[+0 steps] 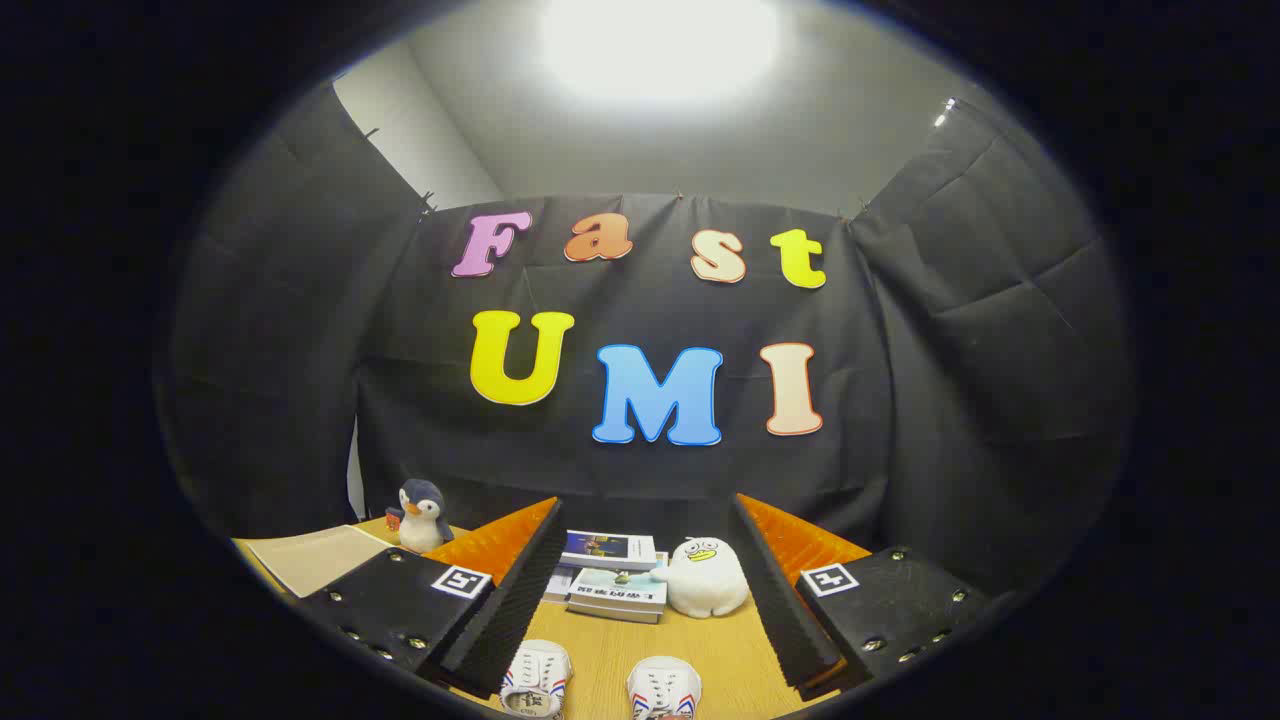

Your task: Open the storage box then place both shoes into the box .Put the left shoe in first, then the right shoe, with the right side of both shoes facing outward in a uniform manner.

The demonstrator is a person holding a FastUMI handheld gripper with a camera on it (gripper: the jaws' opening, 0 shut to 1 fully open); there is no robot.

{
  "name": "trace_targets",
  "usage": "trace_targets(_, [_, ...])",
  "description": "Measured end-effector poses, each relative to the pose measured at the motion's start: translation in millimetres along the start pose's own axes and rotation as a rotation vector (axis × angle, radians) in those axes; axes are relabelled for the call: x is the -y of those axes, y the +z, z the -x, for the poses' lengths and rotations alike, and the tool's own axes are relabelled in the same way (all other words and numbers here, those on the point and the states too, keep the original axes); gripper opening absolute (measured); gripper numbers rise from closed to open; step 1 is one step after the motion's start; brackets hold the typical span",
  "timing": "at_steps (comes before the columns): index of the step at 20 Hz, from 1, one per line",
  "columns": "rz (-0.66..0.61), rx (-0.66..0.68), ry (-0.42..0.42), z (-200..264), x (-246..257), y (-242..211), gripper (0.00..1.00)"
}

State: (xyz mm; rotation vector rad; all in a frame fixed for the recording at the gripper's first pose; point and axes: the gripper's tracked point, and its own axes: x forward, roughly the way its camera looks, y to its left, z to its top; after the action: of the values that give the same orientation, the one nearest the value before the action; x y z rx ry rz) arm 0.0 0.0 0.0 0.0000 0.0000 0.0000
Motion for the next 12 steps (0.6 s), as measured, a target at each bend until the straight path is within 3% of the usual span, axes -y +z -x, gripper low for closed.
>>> trace_targets(5, [-0.029, -0.016, -0.014, -4.8, -4.3, 6.7, 0.97])
trace_targets(12, [0.009, -0.016, 0.047, -9.0, -26.1, 12.4, 0.97])
